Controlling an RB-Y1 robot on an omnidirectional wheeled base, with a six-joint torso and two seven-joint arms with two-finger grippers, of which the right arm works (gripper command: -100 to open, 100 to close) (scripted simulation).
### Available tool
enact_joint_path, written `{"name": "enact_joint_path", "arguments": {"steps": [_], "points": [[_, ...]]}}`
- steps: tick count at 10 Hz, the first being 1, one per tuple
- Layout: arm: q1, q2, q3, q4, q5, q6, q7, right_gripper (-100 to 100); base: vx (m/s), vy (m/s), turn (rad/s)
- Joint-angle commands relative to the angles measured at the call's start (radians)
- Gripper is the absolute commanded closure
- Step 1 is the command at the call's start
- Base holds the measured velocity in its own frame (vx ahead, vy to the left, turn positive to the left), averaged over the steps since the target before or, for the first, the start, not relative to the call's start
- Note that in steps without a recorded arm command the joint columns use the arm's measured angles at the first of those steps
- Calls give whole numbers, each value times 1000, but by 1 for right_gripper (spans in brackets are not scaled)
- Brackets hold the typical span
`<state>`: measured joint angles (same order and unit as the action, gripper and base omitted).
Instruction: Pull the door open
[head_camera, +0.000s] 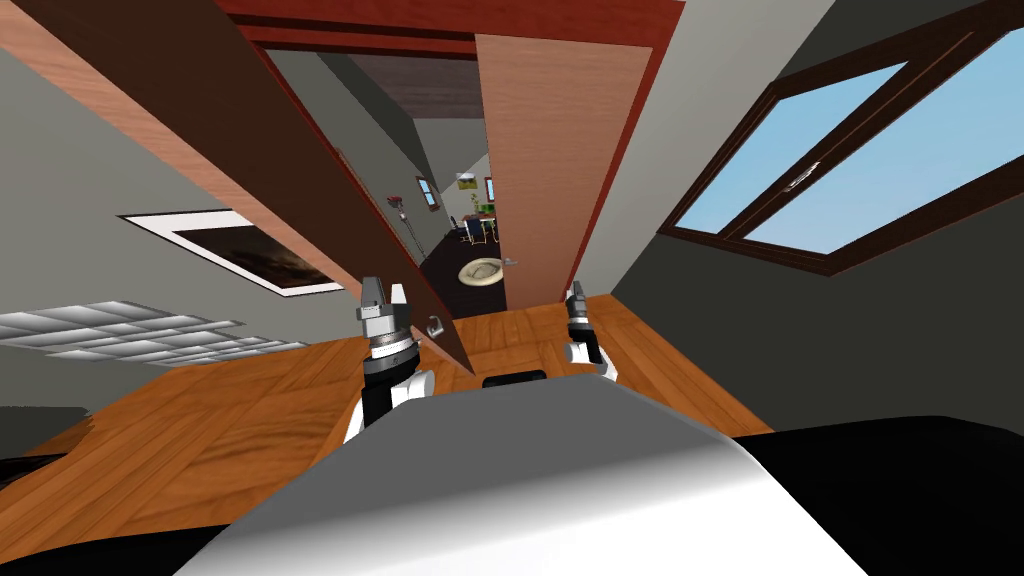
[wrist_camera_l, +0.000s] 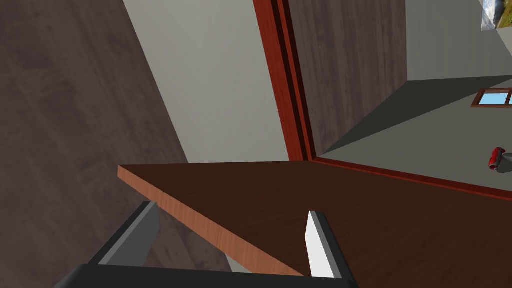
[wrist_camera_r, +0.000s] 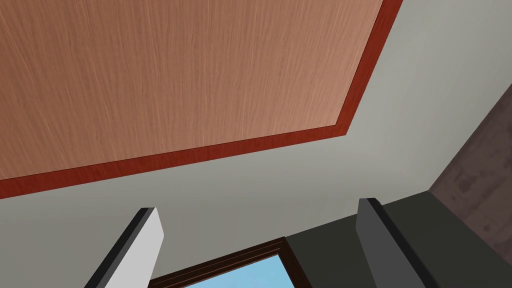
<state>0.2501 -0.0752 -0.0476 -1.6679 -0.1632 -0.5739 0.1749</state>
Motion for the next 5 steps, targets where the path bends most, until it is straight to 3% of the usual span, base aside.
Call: {"name": "enact_joint_path", "arguments": {"steps": [1,5], "points": [[-19,-2,-3,40,-4,-11,2,-100,49,3,19],[-70,-8,-8,154,-16,-40,8,-100,92,-2,31]]}}
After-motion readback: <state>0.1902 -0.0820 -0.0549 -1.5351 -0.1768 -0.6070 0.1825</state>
